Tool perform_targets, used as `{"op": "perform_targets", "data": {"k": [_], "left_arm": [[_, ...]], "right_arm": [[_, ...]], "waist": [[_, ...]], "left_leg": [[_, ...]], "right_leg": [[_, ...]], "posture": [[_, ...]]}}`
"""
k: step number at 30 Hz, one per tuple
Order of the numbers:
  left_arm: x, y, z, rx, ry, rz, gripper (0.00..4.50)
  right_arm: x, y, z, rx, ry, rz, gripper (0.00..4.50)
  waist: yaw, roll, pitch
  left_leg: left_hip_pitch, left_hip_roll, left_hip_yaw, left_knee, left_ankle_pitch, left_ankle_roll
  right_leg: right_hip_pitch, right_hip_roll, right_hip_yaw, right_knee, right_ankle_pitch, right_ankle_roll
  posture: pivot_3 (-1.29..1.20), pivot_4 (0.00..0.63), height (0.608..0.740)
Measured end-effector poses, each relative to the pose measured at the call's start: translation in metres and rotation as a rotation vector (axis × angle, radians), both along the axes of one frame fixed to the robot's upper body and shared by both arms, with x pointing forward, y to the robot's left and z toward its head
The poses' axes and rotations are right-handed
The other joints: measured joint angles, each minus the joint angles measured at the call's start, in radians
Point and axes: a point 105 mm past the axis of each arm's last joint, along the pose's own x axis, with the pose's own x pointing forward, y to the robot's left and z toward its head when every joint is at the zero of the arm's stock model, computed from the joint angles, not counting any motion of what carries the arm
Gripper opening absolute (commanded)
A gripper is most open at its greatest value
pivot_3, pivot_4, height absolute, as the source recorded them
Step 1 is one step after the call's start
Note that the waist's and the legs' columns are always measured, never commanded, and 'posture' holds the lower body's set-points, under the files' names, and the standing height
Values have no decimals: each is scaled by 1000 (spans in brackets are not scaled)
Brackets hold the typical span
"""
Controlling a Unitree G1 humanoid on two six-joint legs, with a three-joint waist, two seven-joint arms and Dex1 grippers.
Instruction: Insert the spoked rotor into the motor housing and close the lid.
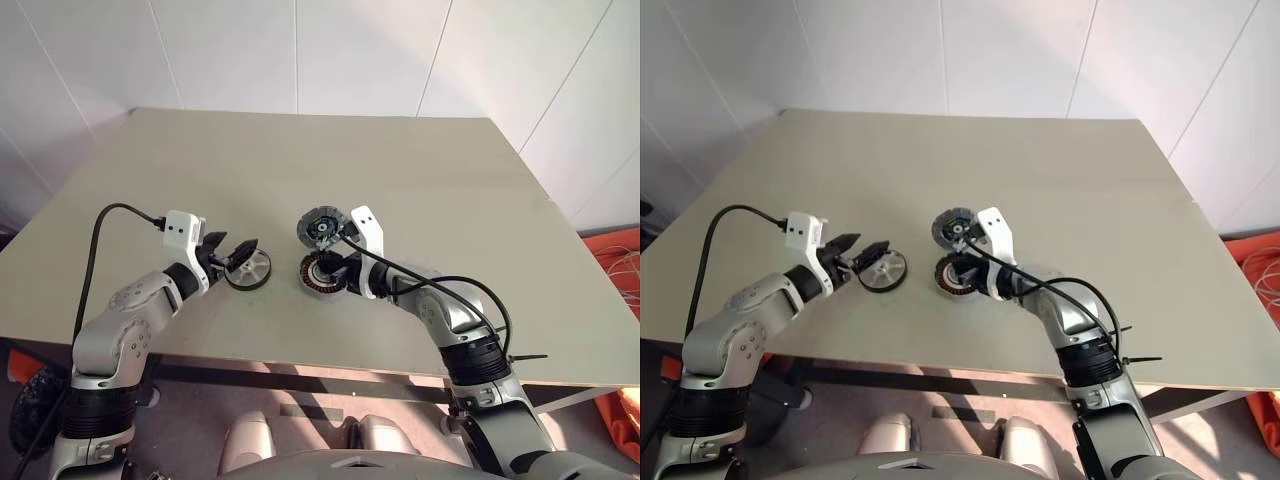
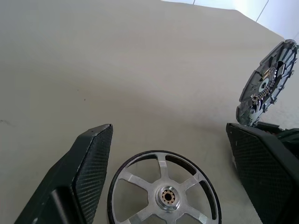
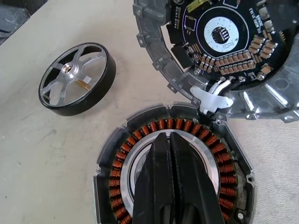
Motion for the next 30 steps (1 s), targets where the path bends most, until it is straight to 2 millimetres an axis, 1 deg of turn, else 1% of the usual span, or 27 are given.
{"op": "perform_targets", "data": {"k": [6, 11, 14, 21, 27, 29, 30], "left_arm": [[0, 1, 0, 4, 2, 1, 4119], [0, 1, -1, 4, 6, 0, 4119], [0, 0, 0, 3, 6, 0, 4119], [2, -1, 3, 1, -4, -8, 4119], [3, -1, 2, 1, -2, -9, 4119], [3, -1, 2, 0, -1, -9, 4119], [3, -1, 2, 1, -1, -9, 4119]], "right_arm": [[2, -2, 0, 0, -9, -3, 31], [1, -9, 2, -12, -12, 1, 31], [0, -12, 7, -19, -21, 6, 31], [-9, -11, 17, 2, -43, 48, 31], [-16, -10, 14, 12, -17, 67, 31], [-16, -9, 8, 15, 2, 63, 31], [-16, -10, 1, 9, 22, 56, 31]], "waist": [[0, 0, 0], [1, 0, 0], [2, 0, 0], [4, 0, 0], [4, 0, 0], [4, 0, 0], [4, 0, 0]], "left_leg": [[0, 0, 0, 0, 0, 0], [0, 0, 0, 0, 0, 0], [-1, 0, 0, 0, 0, 0], [-1, 0, 0, 0, 0, 0], [-1, 0, 0, 0, 0, 0], [-1, 0, 0, 0, 0, 0], [-1, 0, 0, 0, 0, 0]], "right_leg": [[0, 0, 0, 0, 0, 0], [0, 0, 0, 0, 0, 0], [0, 0, 0, 0, 0, 0], [-1, 0, 0, 0, 0, 0], [-1, 0, 0, 0, 0, 0], [-1, 0, 0, 0, 0, 0], [-1, 0, 0, 0, 0, 0]], "posture": [[0, 0, 740], [0, 0, 740], [0, 0, 740], [0, 0, 740], [0, 0, 740], [0, 0, 740], [0, 0, 740]]}}
